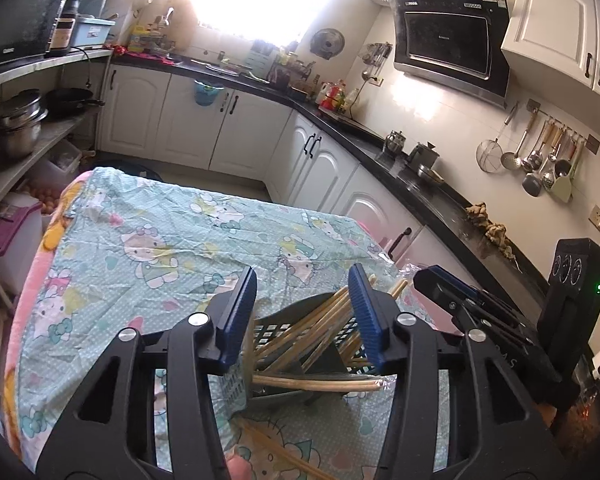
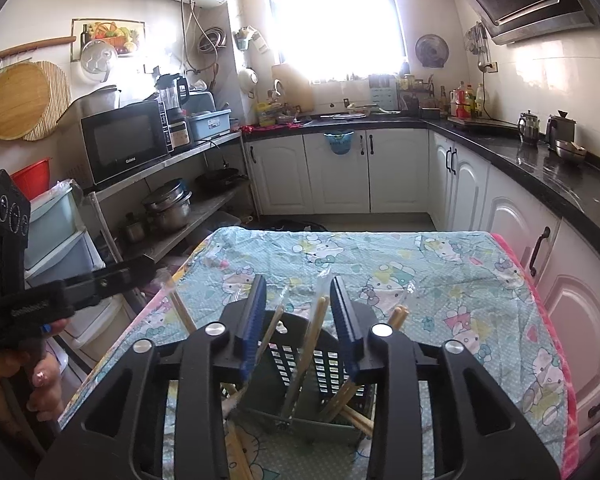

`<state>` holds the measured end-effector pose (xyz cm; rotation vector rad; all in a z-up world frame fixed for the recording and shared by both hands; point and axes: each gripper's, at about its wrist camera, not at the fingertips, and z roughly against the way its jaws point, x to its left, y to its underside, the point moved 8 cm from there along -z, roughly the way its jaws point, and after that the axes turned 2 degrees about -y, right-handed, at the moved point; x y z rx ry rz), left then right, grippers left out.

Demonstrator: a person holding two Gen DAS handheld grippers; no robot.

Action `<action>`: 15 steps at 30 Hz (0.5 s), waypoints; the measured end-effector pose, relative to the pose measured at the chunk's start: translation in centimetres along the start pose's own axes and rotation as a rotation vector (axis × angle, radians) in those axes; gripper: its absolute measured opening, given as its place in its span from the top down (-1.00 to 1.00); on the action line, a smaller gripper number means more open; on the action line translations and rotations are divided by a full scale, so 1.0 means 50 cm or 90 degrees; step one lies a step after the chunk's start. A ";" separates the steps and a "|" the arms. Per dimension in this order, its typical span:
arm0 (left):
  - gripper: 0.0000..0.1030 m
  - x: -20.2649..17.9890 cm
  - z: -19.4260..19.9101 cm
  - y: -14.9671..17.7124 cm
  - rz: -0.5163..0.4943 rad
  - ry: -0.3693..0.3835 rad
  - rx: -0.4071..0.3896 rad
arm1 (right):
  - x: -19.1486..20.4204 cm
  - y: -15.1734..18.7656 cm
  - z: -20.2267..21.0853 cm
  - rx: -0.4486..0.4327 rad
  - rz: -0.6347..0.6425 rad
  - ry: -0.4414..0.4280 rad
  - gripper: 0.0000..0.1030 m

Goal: Organize utensils
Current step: 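Raise the open left tool from the basket while the right tool withdraws too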

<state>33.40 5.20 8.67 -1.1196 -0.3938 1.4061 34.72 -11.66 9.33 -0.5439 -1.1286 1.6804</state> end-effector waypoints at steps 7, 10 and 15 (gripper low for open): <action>-0.74 0.005 0.040 -0.013 0.002 -0.016 -0.028 | -0.010 0.003 0.017 0.001 -0.004 0.007 0.19; -0.80 0.012 0.058 -0.015 0.005 -0.027 -0.040 | -0.011 0.004 0.029 -0.001 -0.005 0.008 0.14; -0.80 0.025 0.081 -0.009 0.017 -0.041 -0.045 | -0.011 0.006 0.055 -0.008 0.000 0.008 0.08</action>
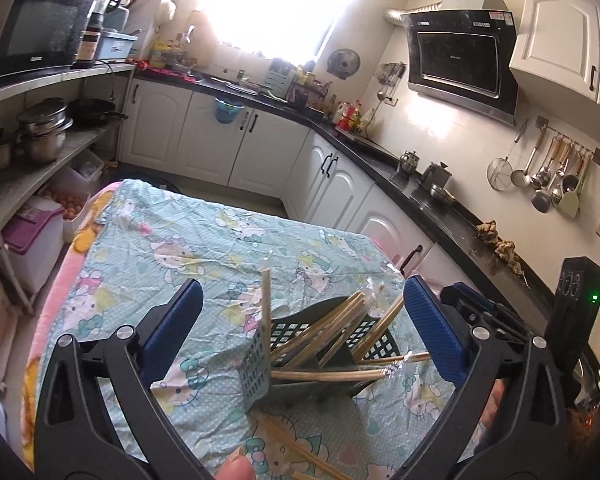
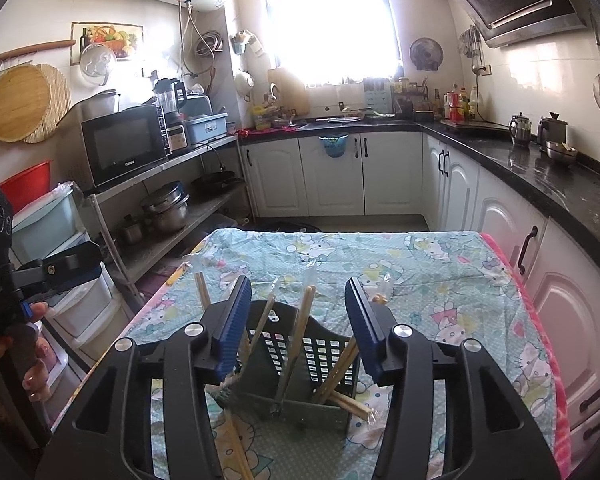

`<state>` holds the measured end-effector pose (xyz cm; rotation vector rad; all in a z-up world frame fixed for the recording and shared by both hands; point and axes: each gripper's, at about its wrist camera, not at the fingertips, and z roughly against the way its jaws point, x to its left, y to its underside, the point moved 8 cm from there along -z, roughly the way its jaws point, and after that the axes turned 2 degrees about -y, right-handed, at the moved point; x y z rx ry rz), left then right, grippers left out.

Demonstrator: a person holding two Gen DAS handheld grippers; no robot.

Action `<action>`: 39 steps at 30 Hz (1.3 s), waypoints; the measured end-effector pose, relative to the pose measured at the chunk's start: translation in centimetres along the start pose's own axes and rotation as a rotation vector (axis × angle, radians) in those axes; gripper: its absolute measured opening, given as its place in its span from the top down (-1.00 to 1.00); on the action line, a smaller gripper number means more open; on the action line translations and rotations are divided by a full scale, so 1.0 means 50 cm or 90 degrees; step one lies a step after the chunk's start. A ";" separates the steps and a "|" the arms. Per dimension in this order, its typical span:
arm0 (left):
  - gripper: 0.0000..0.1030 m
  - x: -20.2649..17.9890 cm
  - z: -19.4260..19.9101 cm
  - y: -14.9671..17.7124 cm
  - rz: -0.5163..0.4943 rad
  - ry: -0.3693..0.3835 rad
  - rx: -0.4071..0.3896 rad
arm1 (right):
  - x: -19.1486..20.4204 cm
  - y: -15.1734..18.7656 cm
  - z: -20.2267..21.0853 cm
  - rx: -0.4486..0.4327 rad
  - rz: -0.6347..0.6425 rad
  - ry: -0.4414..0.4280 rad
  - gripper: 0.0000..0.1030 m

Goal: Organize utensils
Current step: 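Raise the open left tool from the basket while the right tool withdraws too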

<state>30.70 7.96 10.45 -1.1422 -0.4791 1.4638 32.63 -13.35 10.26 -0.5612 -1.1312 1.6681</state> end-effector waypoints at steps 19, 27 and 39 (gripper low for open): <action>-0.80 0.008 0.051 0.068 0.007 -0.026 -0.001 | 0.032 0.051 0.072 0.009 0.026 -0.014 0.06; -0.80 0.012 0.049 0.096 0.009 -0.026 0.016 | 0.037 0.094 0.080 0.033 0.034 -0.018 0.06; -0.80 0.029 0.039 0.164 0.033 -0.027 0.056 | 0.050 0.174 0.060 0.092 0.043 -0.035 0.06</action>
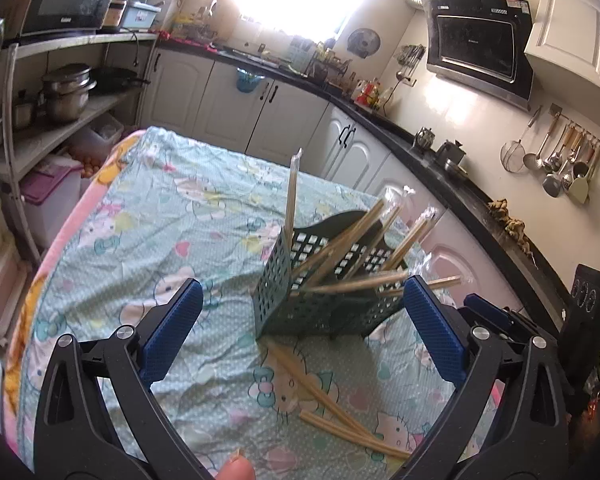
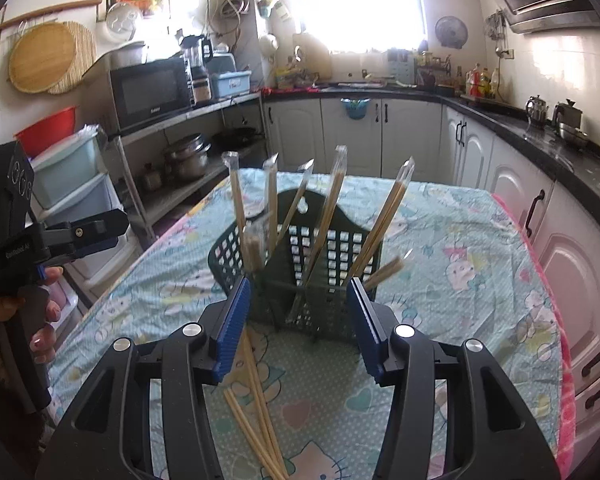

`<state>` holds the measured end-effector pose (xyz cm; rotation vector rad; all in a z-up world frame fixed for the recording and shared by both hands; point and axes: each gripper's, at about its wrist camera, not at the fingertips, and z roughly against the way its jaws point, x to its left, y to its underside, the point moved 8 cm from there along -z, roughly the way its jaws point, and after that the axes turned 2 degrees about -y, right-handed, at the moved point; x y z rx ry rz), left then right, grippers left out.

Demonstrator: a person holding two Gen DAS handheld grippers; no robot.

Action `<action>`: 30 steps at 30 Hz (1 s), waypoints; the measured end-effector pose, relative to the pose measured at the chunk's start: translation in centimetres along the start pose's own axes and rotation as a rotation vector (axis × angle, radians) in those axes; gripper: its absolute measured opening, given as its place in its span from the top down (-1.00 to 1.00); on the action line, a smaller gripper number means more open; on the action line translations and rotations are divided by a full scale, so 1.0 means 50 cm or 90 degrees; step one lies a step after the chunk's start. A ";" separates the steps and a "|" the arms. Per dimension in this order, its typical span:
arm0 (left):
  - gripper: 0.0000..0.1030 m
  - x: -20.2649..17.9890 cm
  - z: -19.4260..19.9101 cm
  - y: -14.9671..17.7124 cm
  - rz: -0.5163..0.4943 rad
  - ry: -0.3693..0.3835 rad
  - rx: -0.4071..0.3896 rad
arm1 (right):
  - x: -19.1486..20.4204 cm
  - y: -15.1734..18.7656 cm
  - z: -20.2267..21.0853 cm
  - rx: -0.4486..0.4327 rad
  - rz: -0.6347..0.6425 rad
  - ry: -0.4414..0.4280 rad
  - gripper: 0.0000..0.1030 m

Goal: Organize utensils
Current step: 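Raise the open left tool from the basket while the right tool withdraws too, then close the left tool on a wrapped chopstick while the right tool grasps another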

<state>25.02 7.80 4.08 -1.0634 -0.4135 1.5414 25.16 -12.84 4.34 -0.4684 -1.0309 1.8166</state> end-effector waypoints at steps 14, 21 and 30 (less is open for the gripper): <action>-0.66 0.013 -0.040 0.143 0.008 0.004 0.098 | -0.001 0.089 -0.069 0.090 0.022 -0.021 0.07; -0.34 0.004 -0.072 0.201 0.012 0.026 0.157 | -0.013 0.139 -0.089 0.132 0.018 -0.033 0.13; 0.04 0.011 -0.160 0.230 0.052 0.048 0.233 | 0.052 0.225 -0.092 0.185 0.086 -0.083 0.27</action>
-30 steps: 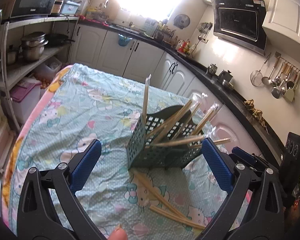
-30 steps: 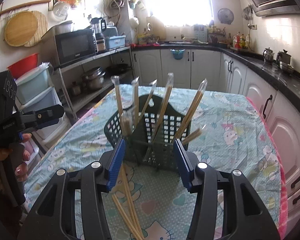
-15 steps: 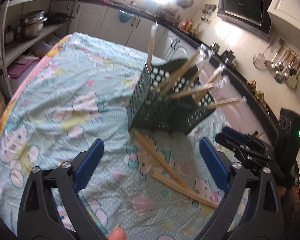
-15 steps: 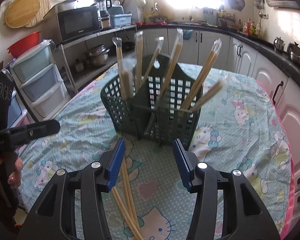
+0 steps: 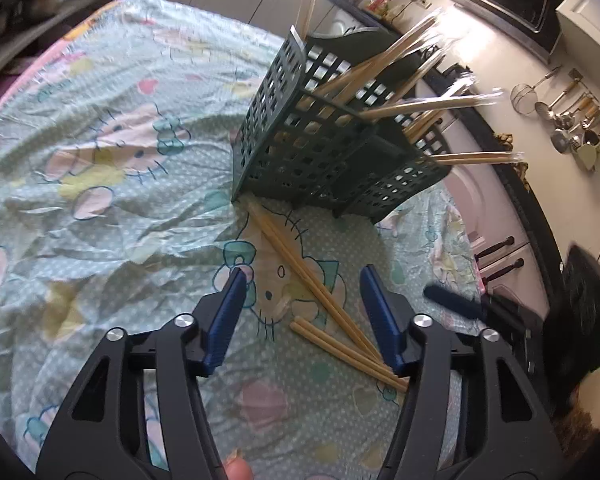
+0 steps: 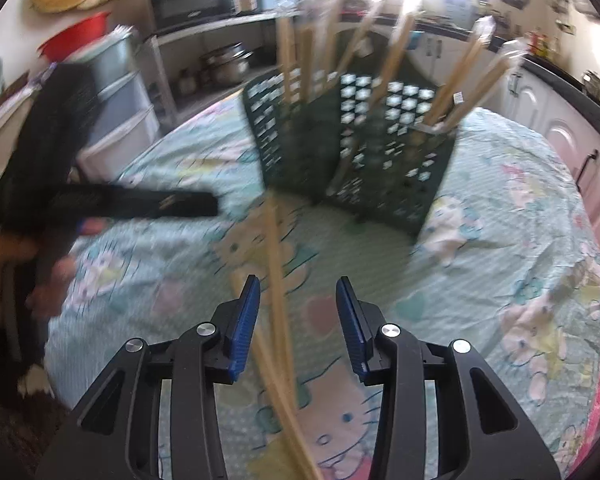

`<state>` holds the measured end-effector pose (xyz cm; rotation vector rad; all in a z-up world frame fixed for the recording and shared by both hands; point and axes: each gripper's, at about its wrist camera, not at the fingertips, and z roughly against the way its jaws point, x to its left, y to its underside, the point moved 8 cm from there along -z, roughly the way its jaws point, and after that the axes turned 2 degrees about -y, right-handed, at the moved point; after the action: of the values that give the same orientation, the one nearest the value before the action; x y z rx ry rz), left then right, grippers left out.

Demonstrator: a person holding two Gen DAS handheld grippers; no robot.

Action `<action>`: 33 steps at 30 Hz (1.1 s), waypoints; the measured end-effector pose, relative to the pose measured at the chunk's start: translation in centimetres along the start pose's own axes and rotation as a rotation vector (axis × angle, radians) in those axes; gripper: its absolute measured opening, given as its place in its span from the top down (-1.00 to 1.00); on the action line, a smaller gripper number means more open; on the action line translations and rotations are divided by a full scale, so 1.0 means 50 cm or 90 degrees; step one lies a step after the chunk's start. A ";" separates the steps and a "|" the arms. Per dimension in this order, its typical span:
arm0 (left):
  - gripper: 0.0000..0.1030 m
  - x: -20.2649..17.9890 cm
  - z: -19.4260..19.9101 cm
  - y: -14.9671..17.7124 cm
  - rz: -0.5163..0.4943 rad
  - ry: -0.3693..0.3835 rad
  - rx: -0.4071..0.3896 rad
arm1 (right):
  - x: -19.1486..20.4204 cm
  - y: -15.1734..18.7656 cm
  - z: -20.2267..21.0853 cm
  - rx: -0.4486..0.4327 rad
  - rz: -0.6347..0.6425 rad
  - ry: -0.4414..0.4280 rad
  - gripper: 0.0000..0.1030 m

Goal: Organize utensils
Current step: 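Close the left tool on a wrapped chopstick while the right tool grasps another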

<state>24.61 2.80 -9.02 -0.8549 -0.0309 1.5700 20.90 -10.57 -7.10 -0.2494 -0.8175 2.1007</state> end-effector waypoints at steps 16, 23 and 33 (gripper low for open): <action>0.21 0.025 -0.097 -0.037 0.047 0.002 0.076 | 0.080 0.036 -0.097 0.069 0.076 -0.050 0.42; 0.21 0.043 -0.122 -0.046 0.070 -0.014 0.088 | 0.087 0.023 -0.130 0.085 0.081 -0.056 0.48; 0.39 0.049 -0.139 -0.054 0.075 -0.043 0.092 | 0.125 0.019 -0.135 0.089 0.099 -0.080 0.78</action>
<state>30.73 2.39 -13.92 -0.7004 0.0850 1.6892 19.40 -2.98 -12.21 -0.1090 -0.7397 2.3283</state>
